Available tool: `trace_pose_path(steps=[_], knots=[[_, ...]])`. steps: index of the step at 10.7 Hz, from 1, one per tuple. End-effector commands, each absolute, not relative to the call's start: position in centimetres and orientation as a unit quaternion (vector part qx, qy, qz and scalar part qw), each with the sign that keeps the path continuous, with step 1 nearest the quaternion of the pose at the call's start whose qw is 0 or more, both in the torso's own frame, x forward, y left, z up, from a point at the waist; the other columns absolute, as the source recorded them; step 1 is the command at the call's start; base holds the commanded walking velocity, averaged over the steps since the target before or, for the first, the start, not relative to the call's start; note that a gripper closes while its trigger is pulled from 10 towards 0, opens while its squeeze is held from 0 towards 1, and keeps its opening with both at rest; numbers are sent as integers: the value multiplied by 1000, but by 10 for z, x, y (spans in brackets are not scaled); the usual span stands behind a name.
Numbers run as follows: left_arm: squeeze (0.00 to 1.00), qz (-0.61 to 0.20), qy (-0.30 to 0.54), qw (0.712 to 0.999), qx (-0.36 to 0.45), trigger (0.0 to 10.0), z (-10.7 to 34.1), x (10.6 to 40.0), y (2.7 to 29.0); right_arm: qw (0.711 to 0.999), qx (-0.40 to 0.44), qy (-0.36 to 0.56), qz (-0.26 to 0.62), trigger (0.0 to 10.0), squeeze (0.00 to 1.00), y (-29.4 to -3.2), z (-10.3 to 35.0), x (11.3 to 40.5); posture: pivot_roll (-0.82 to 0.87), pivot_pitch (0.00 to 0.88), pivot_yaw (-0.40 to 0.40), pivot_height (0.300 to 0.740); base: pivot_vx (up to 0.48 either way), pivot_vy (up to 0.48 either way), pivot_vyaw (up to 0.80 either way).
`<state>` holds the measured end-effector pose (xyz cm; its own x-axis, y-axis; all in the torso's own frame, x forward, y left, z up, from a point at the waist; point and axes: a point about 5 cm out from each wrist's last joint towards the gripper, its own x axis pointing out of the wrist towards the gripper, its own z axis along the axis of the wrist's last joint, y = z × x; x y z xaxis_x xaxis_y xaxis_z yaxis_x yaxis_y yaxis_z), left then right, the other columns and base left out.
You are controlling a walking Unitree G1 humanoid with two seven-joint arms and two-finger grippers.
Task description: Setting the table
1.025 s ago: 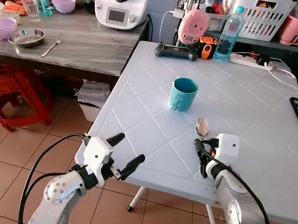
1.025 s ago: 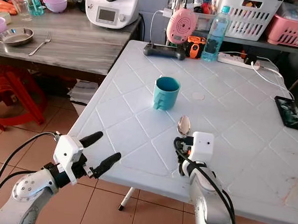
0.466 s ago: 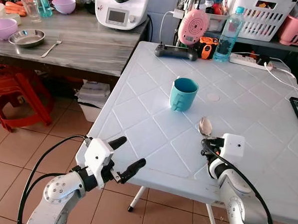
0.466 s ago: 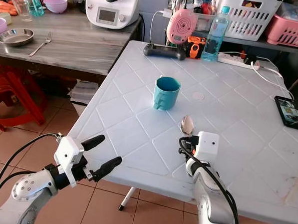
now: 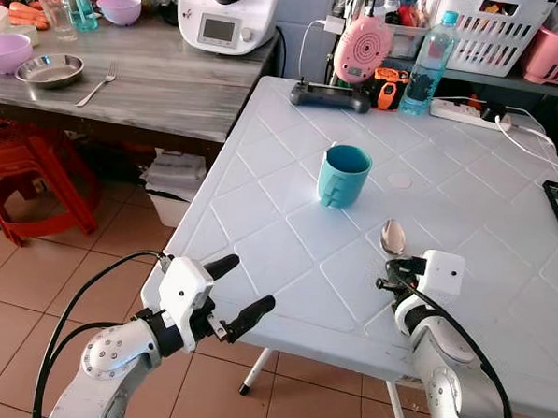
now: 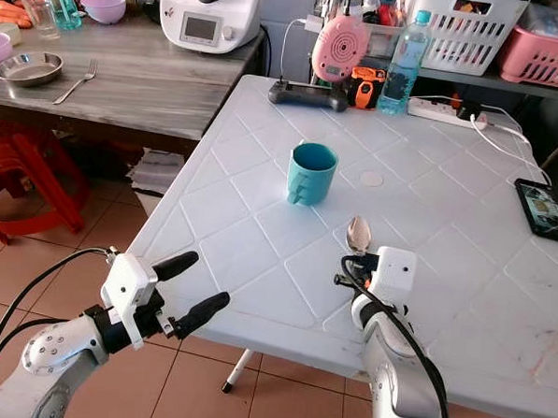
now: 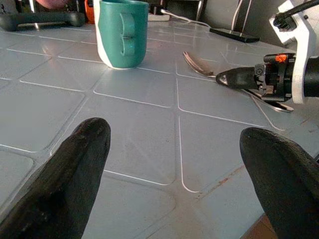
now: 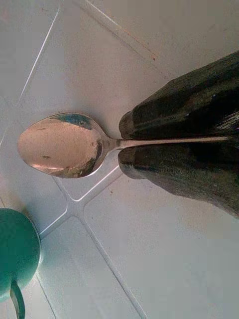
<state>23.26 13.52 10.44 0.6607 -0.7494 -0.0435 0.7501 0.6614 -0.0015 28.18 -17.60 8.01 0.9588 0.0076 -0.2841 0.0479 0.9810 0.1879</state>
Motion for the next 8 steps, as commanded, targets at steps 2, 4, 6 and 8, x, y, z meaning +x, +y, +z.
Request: trace_pose_path(steps=[2,4,6,8], knots=[[0,-414,15,910,16,10000,109,233,135,979,111,171,-14,0,0,-171,75,278,106,84,-7,740,0,0,0],[0,-372,7,928,2,10000,110,238,140,983,111,144,-8,0,0,-167,88,280,108,83,-12,740,0,0,0],[0,-270,19,963,8,10000,112,261,156,993,87,82,-1,0,0,-163,109,278,104,82,-14,740,0,0,0],[0,-223,10,974,27,10000,116,276,165,998,60,15,-1,745,0,-160,129,276,104,82,-14,740,0,0,0]])
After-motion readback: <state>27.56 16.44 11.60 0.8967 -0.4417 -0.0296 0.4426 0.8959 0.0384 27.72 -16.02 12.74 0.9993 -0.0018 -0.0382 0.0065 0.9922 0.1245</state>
